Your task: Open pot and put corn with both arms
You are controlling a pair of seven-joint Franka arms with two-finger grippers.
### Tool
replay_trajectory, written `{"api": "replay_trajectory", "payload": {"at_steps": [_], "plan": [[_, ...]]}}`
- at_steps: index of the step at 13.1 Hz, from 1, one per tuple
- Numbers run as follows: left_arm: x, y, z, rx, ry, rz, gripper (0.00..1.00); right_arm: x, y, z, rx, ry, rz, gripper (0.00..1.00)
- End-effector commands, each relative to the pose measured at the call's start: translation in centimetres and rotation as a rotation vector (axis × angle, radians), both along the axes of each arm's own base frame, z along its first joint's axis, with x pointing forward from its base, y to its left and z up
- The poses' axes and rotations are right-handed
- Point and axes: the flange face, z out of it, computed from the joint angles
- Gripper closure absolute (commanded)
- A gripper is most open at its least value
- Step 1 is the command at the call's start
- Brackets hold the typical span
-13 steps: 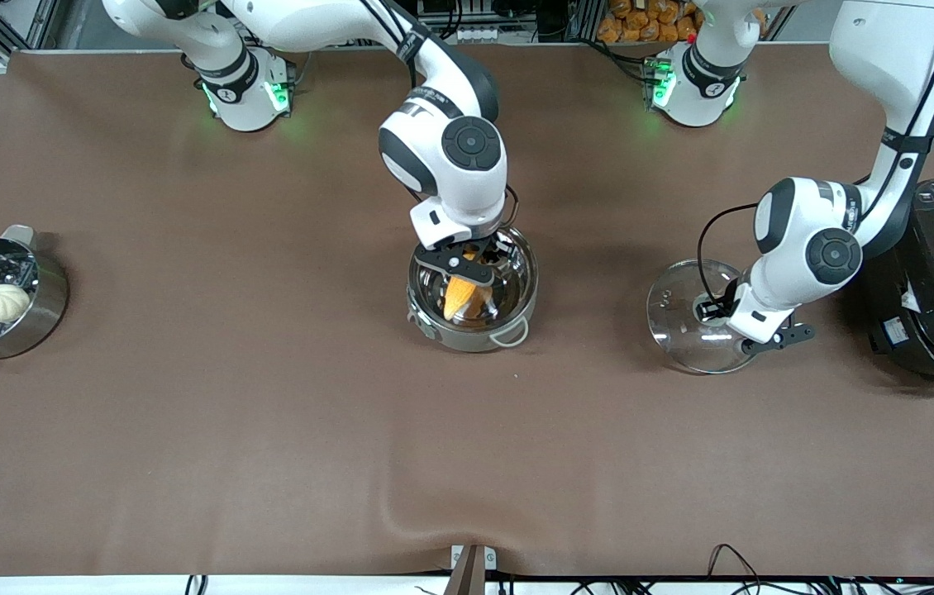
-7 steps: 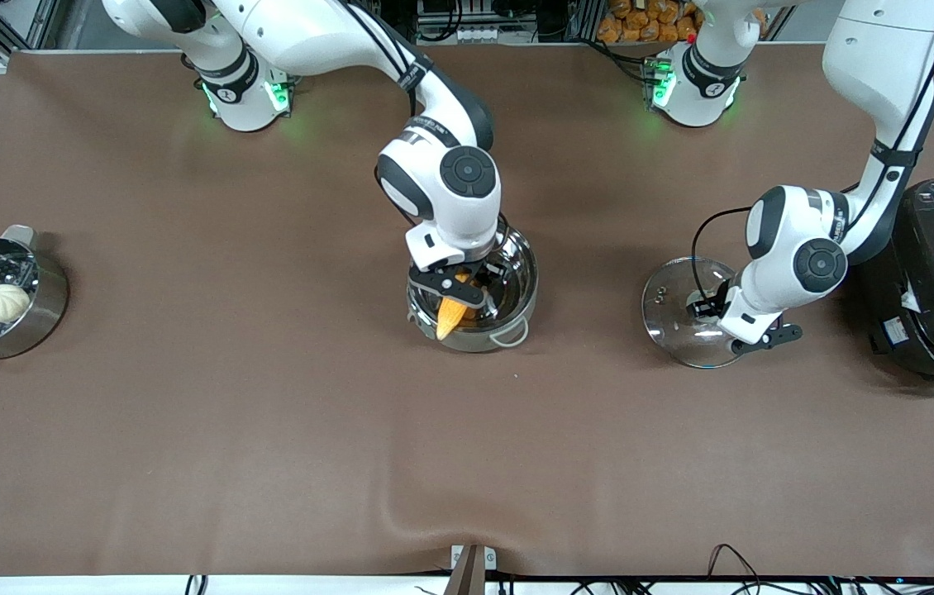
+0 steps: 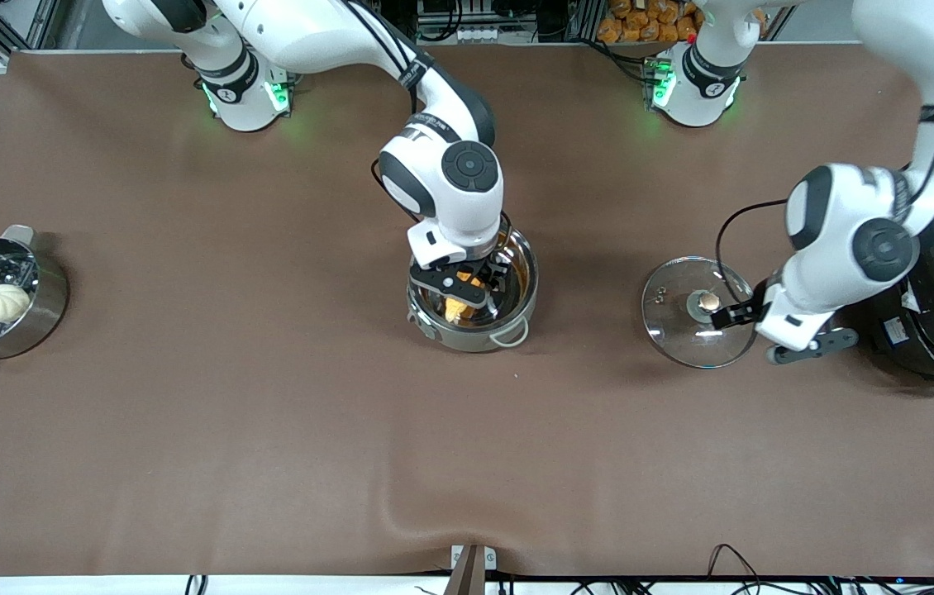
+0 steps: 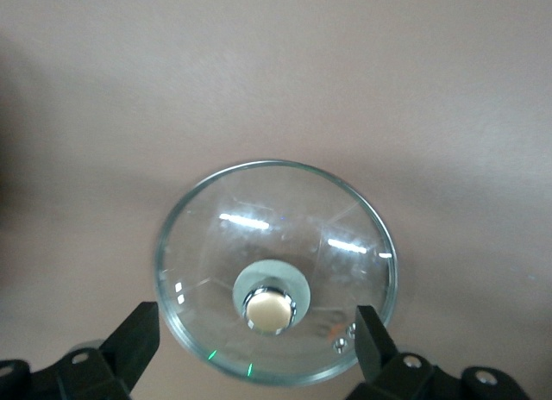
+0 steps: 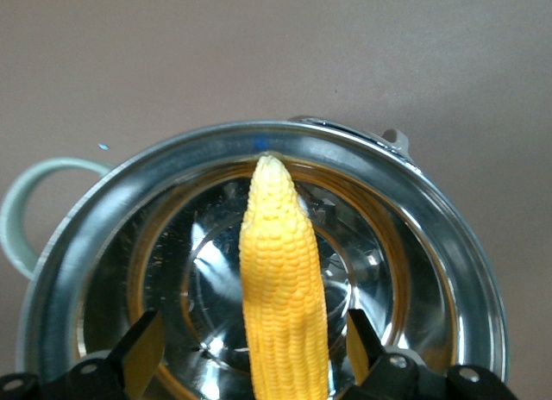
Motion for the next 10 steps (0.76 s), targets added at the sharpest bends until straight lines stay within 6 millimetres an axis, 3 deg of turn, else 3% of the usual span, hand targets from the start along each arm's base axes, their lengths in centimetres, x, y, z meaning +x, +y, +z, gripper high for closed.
{"api": "replay_trajectory", "payload": {"at_steps": [1, 4, 6, 8, 10], "plan": [[0.2, -0.1, 4.8, 0.02, 0.009, -0.027, 0.0, 1.8, -3.1, 6.7, 0.095, 0.004, -0.103, 0.06], [-0.7, 0.2, 9.3, 0.024, -0.05, -0.114, 0.0, 3.8, -11.8, 17.0, 0.077, 0.016, -0.071, 0.05], [-0.9, 2.0, 11.7, 0.019, -0.087, -0.16, 0.0, 4.5, -19.7, 23.4, 0.044, 0.032, 0.023, 0.05], [-1.4, 2.2, 13.7, 0.025, -0.121, -0.172, 0.0, 5.0, -27.6, 27.9, 0.027, 0.036, 0.104, 0.04], [-1.4, 1.8, 16.0, 0.026, -0.108, -0.175, 0.0, 5.5, -35.3, 30.8, 0.014, 0.032, 0.235, 0.0]]}}
